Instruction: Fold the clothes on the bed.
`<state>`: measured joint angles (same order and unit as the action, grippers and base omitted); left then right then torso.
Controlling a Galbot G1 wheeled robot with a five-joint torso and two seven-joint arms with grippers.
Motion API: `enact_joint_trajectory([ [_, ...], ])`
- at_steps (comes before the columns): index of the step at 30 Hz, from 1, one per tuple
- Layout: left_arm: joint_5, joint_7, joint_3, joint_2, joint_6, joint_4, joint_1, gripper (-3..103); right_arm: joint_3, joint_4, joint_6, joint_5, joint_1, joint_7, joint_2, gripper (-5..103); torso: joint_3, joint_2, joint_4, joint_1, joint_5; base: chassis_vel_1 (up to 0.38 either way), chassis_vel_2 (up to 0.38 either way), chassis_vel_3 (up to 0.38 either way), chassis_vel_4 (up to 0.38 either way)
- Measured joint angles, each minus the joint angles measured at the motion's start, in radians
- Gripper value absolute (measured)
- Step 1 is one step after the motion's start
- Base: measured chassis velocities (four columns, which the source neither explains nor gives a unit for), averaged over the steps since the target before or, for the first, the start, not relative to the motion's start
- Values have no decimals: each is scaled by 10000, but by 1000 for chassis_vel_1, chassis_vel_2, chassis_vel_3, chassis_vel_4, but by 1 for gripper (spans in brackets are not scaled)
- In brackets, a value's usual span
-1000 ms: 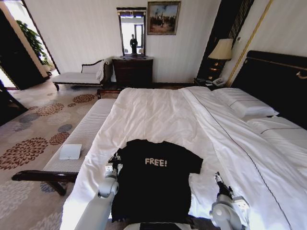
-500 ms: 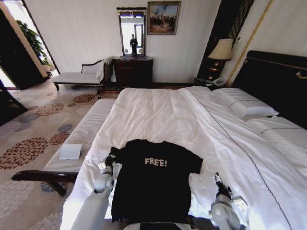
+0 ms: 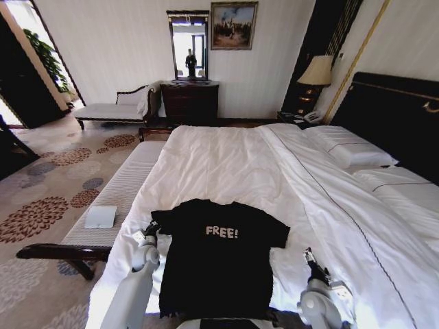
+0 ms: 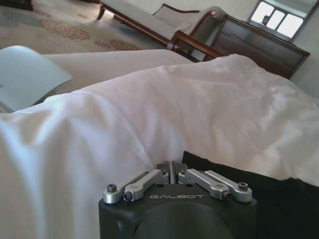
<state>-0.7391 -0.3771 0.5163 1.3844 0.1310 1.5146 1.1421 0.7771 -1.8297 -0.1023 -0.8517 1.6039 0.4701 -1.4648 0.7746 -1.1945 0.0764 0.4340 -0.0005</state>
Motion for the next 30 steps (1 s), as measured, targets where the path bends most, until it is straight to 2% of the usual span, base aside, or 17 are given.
enact_joint_trajectory([
  [2,-220,-53,45,15,-49,-19,-30,7,-2,0,-1,5,1,0,-1,100,0,0,-1,0,-1,0,0,0,0],
  [5,-866,-210,267,24,-273,-32,-129,24,-10,11,-10,35,14,-6,-24,100,0,0,5,0,-1,0,0,0,0],
  [8,-1067,-229,330,-12,-294,47,-126,29,-21,12,-12,48,14,-12,-40,100,0,0,4,0,-3,0,0,0,0],
  [11,-1125,-105,295,-147,-251,362,-7,45,-56,13,-14,65,1,-18,-65,100,0,0,3,0,-3,0,0,0,0],
  [12,-1125,-105,295,-147,-251,362,-7,45,-56,13,-14,65,1,-18,-65,100,0,0,3,0,-3,0,0,0,0],
  [13,-1032,-13,234,-195,-209,472,47,51,-64,13,-15,68,-6,-19,-65,100,0,0,2,0,-3,0,0,0,0],
  [15,-395,339,-127,-331,-8,914,246,62,-82,22,-15,70,-32,-19,-63,100,-1,0,4,0,-2,0,0,0,0],
  [17,-70,455,-265,-362,89,1058,312,62,-85,28,-15,70,-37,-19,-58,100,0,0,3,0,-2,0,0,0,0],
  [21,2163,1015,-1111,-434,674,1442,505,84,-86,38,-15,65,-46,-16,-26,100,-1,0,3,-1,-1,0,0,0,0],
  [22,2163,1015,-1111,-434,674,1442,505,84,-86,38,-15,65,-46,-16,-26,100,-1,0,3,-1,-1,0,0,0,0],
  [23,2493,1055,-1265,-424,730,1407,481,84,-81,44,-15,63,-46,-15,-19,100,0,0,3,-1,0,0,0,0,0],
  [25,3206,934,-1823,-254,897,1021,172,94,-55,60,-15,47,-45,-14,-2,100,-1,0,4,-1,0,0,0,0,0],
  [27,3266,613,-2058,62,1011,609,-164,100,-36,61,-17,27,-33,-14,4,100,0,0,5,0,-3,0,0,0,0],
  [28,3266,613,-2058,62,1011,609,-164,100,-36,61,-17,27,-33,-14,4,100,0,0,5,0,-3,0,0,0,0],
  [30,3097,191,-2123,439,1180,157,-554,100,-15,61,-47,16,5,-13,7,100,0,0,7,0,0,0,0,0,0],
])
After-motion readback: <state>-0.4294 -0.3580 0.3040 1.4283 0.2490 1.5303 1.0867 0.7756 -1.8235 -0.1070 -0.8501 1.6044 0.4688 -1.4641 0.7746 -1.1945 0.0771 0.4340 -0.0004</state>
